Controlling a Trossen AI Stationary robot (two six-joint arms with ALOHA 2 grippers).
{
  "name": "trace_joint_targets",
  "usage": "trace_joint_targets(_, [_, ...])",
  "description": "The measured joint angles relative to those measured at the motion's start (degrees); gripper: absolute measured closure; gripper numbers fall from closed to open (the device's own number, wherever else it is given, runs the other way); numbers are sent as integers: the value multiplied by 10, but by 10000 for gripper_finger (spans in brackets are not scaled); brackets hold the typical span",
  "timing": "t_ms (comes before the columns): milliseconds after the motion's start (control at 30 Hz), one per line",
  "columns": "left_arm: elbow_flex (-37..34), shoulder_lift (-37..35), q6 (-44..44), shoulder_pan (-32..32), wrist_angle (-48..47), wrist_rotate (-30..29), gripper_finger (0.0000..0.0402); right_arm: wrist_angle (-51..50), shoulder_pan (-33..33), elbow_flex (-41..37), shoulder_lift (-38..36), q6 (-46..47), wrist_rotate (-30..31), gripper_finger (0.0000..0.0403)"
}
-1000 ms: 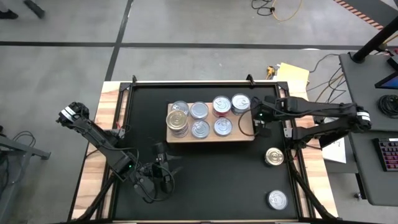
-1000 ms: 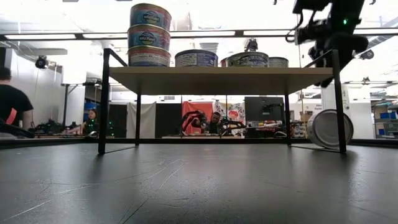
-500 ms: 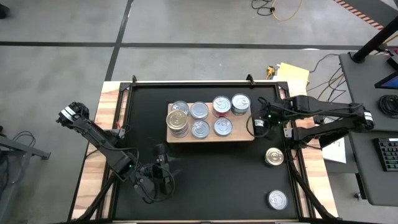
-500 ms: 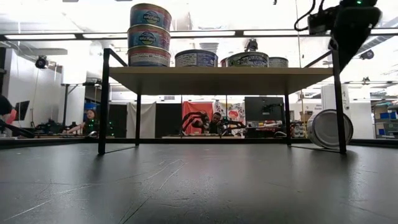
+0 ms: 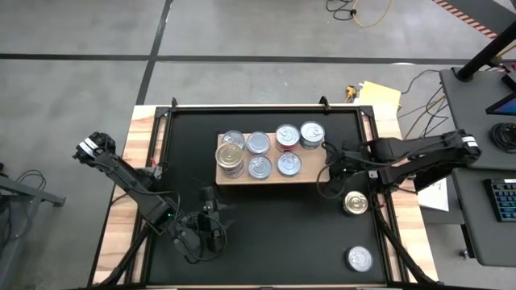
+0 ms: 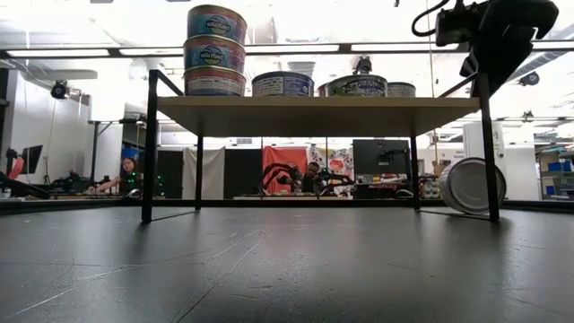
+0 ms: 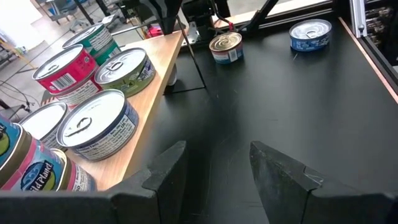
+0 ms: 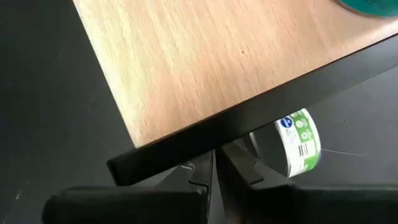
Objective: Stack canned seafood by type on shelf
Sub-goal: Stack the green tuna can on the green tuna can
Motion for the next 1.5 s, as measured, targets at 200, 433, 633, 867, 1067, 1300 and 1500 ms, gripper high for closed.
trace_joint_targets(200, [0,0,0,0,0,0,240,4,6,0,17,13,11,390])
trace_joint_targets(433, [0,0,0,0,0,0,240,42,6,0,31,6,13,390])
trace_joint_targets(633, [0,0,0,0,0,0,240,6,6,0,29,-13,13,390])
trace_joint_targets(867, [0,0,-2,0,0,0,240,-131,6,3,-12,-83,66,390])
trace_joint_targets(1067, [0,0,-2,0,0,0,240,-73,3,-29,-26,-169,109,370])
trace_joint_targets(1300, [0,0,-2,0,0,0,240,-39,-25,-80,-13,-146,108,268])
trace_joint_targets(1500, [0,0,-2,0,0,0,240,-16,-65,-90,-14,-157,111,181])
